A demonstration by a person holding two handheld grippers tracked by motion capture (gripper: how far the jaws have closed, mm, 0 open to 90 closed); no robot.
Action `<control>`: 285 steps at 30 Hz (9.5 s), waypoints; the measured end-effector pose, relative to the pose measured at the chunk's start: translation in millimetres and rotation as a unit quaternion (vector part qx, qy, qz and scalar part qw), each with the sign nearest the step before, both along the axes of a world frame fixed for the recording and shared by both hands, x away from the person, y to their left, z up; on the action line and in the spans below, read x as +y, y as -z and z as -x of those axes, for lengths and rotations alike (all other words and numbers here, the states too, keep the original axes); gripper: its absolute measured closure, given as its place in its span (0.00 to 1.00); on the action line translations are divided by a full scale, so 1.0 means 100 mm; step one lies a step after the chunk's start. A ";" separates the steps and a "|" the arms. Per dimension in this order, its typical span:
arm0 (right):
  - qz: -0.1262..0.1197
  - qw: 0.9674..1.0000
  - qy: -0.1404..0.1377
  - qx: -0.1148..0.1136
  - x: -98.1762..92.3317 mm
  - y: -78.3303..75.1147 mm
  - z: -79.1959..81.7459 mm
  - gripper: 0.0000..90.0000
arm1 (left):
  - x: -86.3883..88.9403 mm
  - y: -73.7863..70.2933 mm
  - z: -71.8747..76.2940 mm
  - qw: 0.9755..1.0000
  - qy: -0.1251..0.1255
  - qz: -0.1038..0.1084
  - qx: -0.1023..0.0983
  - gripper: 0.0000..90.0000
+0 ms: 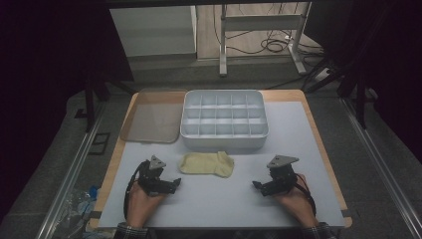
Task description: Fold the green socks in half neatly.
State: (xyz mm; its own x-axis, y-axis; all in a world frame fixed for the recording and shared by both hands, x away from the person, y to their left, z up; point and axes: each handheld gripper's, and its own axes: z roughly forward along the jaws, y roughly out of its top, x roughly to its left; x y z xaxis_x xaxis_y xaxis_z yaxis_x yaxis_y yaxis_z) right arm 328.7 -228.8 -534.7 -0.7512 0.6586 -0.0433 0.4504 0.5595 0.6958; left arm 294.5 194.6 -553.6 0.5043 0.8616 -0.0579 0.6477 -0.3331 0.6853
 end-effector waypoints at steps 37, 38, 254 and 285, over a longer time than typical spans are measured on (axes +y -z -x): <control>0.002 1.000 0.007 0.003 0.09 -0.06 0.01 0.13 | 0.05 -0.06 0.01 1.000 0.008 0.025 -0.002 0.08; -0.008 1.000 0.011 0.008 0.10 -0.07 0.00 0.13 | 0.07 -0.09 0.02 1.000 0.009 0.028 -0.010 0.10; -0.053 0.987 -0.152 0.023 1.02 -0.08 0.37 0.99 | -0.86 -0.35 -0.01 0.990 0.123 0.064 0.035 0.94; -0.049 0.991 -0.127 0.006 0.91 -0.09 0.27 0.98 | -1.00 -0.63 0.00 0.987 0.140 0.073 0.014 0.94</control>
